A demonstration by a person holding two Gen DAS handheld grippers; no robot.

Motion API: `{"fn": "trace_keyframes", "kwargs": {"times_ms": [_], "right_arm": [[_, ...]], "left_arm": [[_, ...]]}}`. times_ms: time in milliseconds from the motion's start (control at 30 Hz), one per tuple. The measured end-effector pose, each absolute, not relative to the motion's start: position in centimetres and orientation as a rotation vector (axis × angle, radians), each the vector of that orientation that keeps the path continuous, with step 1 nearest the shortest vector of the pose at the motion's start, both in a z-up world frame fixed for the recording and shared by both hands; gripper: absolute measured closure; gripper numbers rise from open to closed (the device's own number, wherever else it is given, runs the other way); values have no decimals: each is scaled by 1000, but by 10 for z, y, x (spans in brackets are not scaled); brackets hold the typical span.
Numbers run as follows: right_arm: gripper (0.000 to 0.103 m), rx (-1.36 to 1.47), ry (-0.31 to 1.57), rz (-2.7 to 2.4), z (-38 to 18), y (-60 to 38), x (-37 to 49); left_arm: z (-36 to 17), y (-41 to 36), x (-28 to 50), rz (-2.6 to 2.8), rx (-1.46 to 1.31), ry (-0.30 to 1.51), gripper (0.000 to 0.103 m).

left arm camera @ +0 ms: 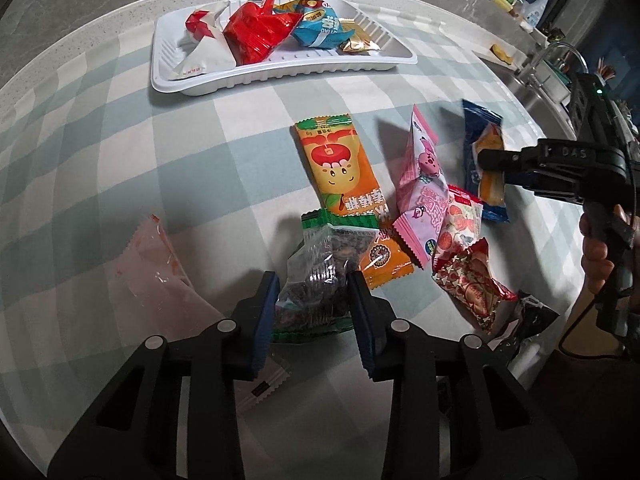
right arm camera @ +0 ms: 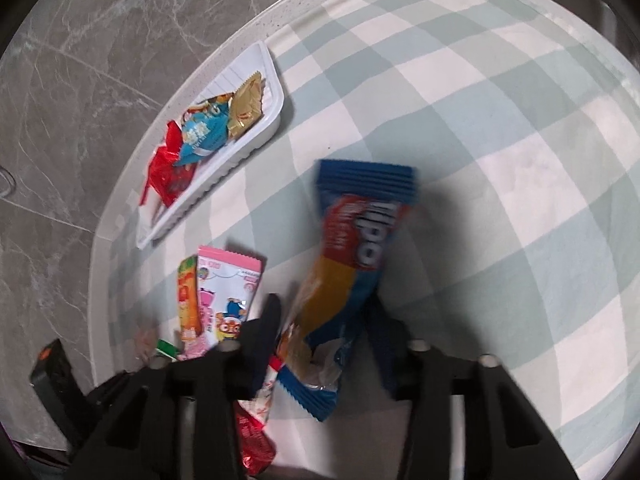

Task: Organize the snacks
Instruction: 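Grasp the clear green-topped bag with the left tool while the right tool grasps the blue Tipo cake, then carry both snacks into the white tray and open both tools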

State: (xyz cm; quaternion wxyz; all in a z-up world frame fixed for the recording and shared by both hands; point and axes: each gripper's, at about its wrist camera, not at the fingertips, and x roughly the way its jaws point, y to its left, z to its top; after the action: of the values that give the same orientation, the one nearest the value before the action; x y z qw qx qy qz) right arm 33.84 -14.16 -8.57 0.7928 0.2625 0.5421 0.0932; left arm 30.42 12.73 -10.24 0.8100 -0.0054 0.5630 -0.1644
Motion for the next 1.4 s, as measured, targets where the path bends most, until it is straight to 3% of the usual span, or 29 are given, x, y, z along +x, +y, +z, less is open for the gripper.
{"fn": "trace_keyframes", "kwargs": {"times_ms": [233,733,1400], "right_arm": [[72,609,1163,255,-88,-148,339],[74,886,1130,354,-90,-181,327],[74,929,1071,437,-56,-180,352]], "left_arm": [[-102,133,305,-360,-59,1202,76],[-84,160,312,-359,-232,1172,77],[-43,189,349,-351,-362,1089,77]]}}
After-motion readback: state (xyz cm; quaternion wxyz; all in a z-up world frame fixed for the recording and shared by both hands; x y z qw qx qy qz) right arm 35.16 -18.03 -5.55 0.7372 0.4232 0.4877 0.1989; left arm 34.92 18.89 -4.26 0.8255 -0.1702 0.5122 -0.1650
